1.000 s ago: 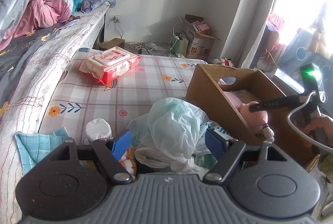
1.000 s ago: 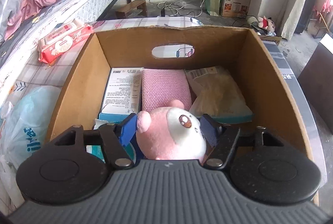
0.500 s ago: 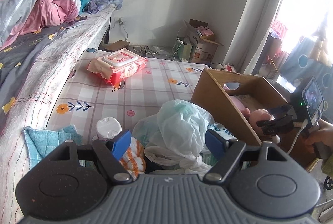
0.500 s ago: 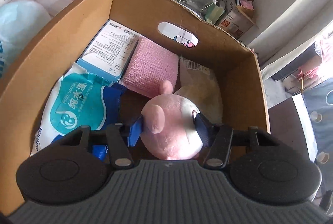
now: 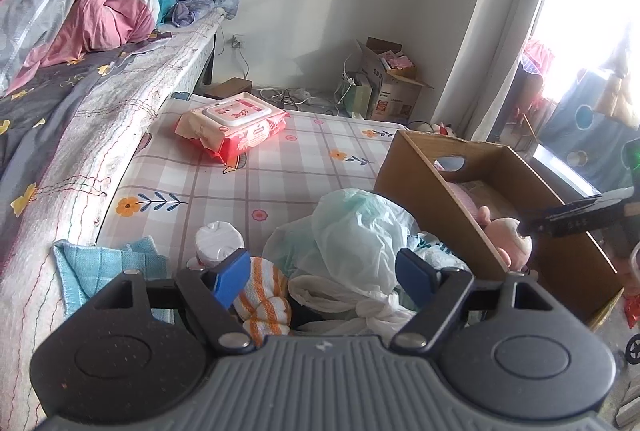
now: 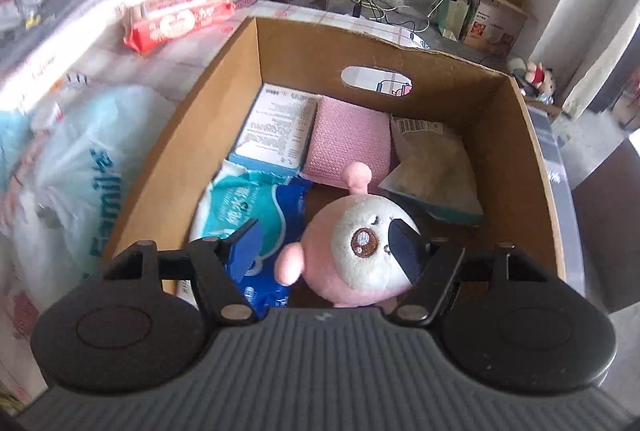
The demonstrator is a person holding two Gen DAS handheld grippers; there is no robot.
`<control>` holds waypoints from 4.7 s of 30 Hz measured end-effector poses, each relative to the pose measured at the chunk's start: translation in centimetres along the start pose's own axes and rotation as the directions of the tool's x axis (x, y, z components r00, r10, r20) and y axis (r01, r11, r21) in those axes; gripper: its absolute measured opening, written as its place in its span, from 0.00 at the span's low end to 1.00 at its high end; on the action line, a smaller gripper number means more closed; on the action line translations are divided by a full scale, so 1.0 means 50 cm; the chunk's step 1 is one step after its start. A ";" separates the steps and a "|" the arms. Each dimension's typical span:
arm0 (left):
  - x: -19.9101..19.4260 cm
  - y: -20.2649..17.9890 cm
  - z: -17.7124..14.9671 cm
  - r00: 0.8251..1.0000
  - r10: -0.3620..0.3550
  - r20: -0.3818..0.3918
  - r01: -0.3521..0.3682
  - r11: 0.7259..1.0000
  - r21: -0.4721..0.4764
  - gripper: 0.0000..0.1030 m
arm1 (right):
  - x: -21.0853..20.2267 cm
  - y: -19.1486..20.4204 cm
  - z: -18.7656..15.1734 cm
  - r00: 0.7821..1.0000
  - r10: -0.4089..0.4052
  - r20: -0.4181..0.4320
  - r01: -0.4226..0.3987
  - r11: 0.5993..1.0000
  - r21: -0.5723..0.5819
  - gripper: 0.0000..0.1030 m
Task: Organize soft objects
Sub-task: 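Move the right gripper down onto the light-blue towel, then close the right gripper on the light-blue towel and lift it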
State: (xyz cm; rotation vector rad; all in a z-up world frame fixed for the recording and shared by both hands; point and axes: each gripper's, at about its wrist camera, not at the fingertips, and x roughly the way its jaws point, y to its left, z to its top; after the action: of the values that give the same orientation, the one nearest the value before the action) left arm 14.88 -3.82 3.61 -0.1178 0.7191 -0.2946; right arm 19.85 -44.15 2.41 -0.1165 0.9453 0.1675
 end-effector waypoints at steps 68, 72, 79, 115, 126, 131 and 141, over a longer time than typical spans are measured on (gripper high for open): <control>0.126 0.230 -0.102 0.942 0.264 -0.208 -0.288 0.953 -0.095 0.68 | 0.357 0.847 0.296 0.599 0.595 -0.535 -0.723 0.690 -0.042 0.87; 0.119 0.233 -0.102 0.943 0.263 -0.203 -0.287 0.953 -0.097 0.68 | 0.381 0.845 0.292 0.627 0.589 -0.510 -0.686 0.728 -0.003 0.87; 0.103 0.230 -0.098 0.945 0.267 -0.188 -0.288 0.953 -0.096 0.69 | 0.402 0.824 0.285 0.613 0.627 -0.481 -0.676 0.731 0.092 0.74; -0.092 0.022 0.003 0.973 0.140 0.183 -0.144 0.989 0.010 0.77 | -0.055 0.467 0.211 0.650 0.757 0.059 -0.760 0.648 0.051 0.12; -0.042 -0.075 -0.015 0.991 0.001 0.132 -0.010 0.998 0.065 0.79 | -0.264 0.084 0.101 0.824 0.456 0.337 -0.531 0.829 0.177 0.12; -0.028 -0.076 -0.033 0.994 0.014 0.105 -0.020 0.998 0.055 0.79 | -0.300 -0.046 0.019 0.922 0.254 0.293 -0.331 0.909 0.252 0.12; -0.013 -0.049 -0.037 0.997 0.036 0.071 -0.037 0.999 0.009 0.79 | -0.140 -0.155 -0.086 0.995 -0.089 -0.036 0.095 0.966 0.242 0.12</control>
State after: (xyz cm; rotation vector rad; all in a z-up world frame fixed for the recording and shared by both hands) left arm 12.64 -5.99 3.14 -0.1049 0.6485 -0.2580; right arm 13.92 -53.15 5.80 0.0645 0.9760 -0.0364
